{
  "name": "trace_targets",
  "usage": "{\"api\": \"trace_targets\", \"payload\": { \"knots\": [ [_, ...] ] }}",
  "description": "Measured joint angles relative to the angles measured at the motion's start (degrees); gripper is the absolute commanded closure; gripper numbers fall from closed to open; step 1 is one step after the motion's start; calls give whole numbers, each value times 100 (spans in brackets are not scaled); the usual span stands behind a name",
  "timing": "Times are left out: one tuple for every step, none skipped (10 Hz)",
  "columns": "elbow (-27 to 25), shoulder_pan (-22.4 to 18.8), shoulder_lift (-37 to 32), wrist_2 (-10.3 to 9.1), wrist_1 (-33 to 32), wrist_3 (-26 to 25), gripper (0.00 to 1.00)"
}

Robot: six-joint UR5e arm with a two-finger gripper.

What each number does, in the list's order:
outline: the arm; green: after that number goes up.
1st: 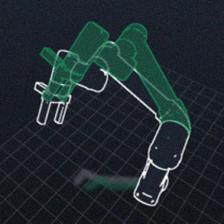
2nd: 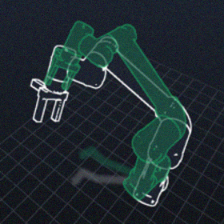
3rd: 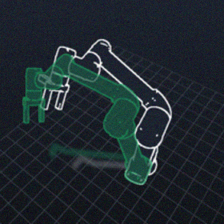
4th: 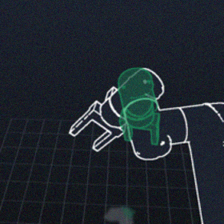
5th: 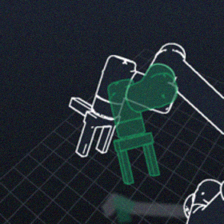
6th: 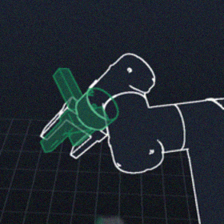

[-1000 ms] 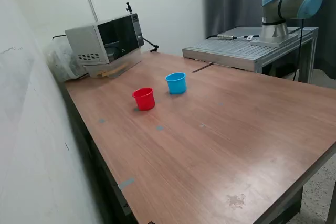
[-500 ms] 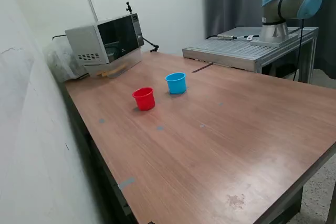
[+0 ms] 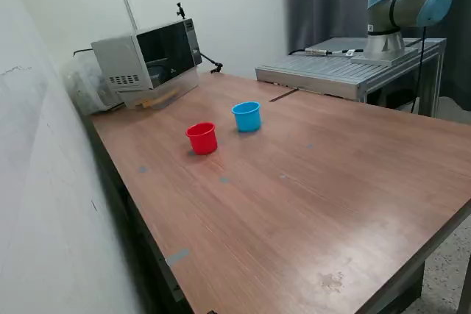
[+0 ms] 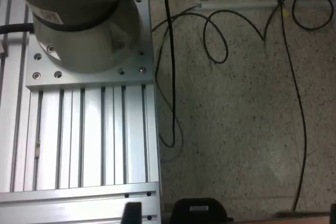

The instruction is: Place red objects in the red bin, and blue objects in the blue bin.

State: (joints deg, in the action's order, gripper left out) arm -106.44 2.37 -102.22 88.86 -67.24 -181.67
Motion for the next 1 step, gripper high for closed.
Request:
{"api": "trace_targets", "payload": {
  "knots": [
    [0, 0, 0, 0, 0, 0, 0]
  ]
}}
